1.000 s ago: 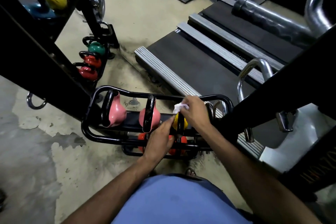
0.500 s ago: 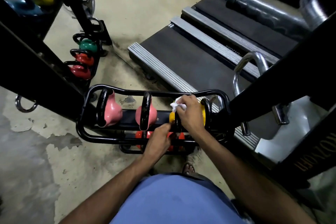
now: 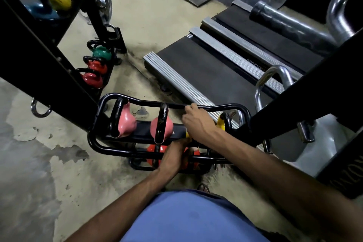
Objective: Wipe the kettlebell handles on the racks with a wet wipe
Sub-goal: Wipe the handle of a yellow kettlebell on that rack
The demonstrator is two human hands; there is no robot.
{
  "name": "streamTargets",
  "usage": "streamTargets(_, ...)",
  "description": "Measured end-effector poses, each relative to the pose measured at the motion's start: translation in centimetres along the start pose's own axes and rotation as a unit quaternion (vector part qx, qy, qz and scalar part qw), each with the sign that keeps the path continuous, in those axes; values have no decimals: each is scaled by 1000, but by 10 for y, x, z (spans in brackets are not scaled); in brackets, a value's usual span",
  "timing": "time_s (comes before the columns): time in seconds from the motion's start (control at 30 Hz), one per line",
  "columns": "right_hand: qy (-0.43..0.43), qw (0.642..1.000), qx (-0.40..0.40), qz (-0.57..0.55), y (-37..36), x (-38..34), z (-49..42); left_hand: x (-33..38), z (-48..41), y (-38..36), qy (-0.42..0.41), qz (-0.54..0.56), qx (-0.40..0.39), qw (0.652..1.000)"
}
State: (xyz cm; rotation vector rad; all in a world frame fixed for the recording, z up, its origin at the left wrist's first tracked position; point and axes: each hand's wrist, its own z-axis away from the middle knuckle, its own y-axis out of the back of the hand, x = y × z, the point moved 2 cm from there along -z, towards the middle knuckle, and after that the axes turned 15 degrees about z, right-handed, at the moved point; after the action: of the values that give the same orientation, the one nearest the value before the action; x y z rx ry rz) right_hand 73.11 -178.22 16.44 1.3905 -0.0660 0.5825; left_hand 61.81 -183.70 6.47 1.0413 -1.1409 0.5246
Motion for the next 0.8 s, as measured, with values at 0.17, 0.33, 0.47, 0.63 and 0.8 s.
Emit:
streamTargets(0.17,-292,855,145,-403,-46,4,40,-3,-3,3,26,20,-20,999)
streamTargets(0.33,-416,412,9,-810,-76,-6,35,5,-4,6,3,24,-32,999)
streamTargets(0.47,-432,352,30,-829,-76,-8,36,5,-4,5,2,14,-36,999)
streamTargets(0.63,-278,800,214,-486,-51,2,41,-4,-7,5,19,-13,-31,999)
streamTargets(0.8,38,995,67,-64,-30,23,3,-4,-4,2,26,-27,-23,999)
